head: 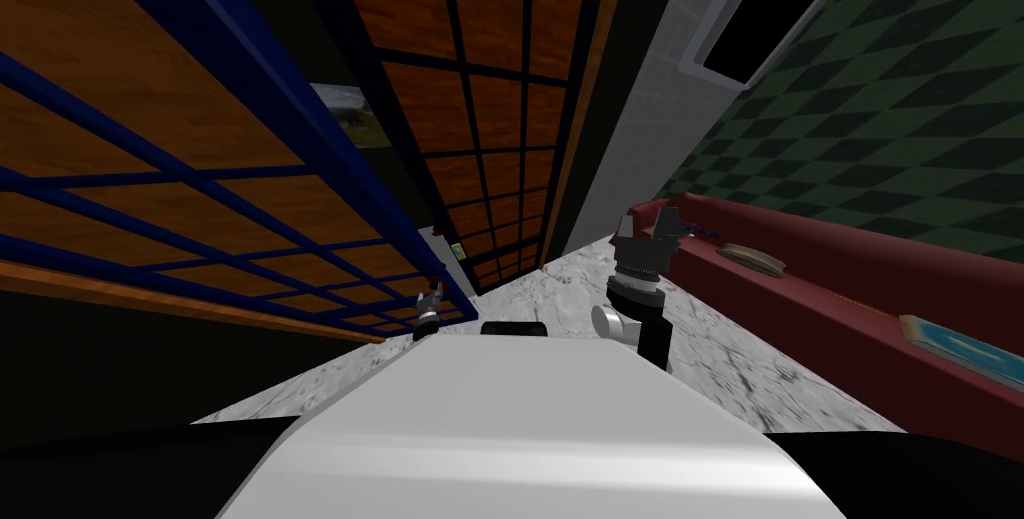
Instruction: Pull the door open
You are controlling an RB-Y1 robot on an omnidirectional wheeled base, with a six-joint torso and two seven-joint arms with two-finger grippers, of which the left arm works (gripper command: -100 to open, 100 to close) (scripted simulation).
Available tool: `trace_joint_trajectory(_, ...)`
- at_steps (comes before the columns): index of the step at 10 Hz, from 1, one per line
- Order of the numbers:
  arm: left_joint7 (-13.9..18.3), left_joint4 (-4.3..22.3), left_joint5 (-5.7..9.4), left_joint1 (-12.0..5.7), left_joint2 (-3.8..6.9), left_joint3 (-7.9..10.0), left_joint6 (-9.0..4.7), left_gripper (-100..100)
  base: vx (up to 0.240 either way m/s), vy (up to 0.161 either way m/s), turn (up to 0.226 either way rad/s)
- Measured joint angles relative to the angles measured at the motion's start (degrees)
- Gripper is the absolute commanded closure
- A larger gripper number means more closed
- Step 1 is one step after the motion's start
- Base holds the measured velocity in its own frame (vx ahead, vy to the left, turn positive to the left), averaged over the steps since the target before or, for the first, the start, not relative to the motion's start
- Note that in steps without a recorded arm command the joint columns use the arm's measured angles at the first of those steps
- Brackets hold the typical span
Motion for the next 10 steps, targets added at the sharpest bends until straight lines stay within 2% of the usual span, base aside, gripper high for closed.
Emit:
trace_joint_trajectory(1, 1.24, 0.40, 0.30, -0.13, 0.28, -0.15, -0.13, 100, -0.031, 0.017, -0.045)
trace_joint_trajectory(2, 2.46, -0.41, 0.50, 0.17, 0.02, -0.42, 0.30, 100, -0.032, 0.022, -0.060)
trace_joint_trajectory(3, 3.70, 1.21, 0.96, -0.57, 0.55, -0.47, -0.32, 100, -0.048, 0.015, -0.080)
trace_joint_trajectory(4, 5.27, 1.59, 1.35, -0.63, 0.83, -0.72, -0.65, 100, -0.051, 0.013, -0.069)
trace_joint_trajectory(6, 8.67, 0.08, 1.96, -0.04, 0.53, -1.52, 0.22, 100, -0.052, 0.020, -0.068)
trace_joint_trajectory(8, 11.61, 2.01, 2.92, -1.03, 1.19, -1.85, -0.38, 100, -0.033, 0.016, -0.051)
trace_joint_trajectory(9, 12.91, 1.49, 3.02, -0.61, 1.10, -2.18, -0.31, 100, -0.024, 0.003, -0.052)
trace_joint_trajectory(10, 14.66, 0.73, 3.24, -0.23, 1.19, -2.62, 0.35, 100, -0.039, 0.012, -0.072)
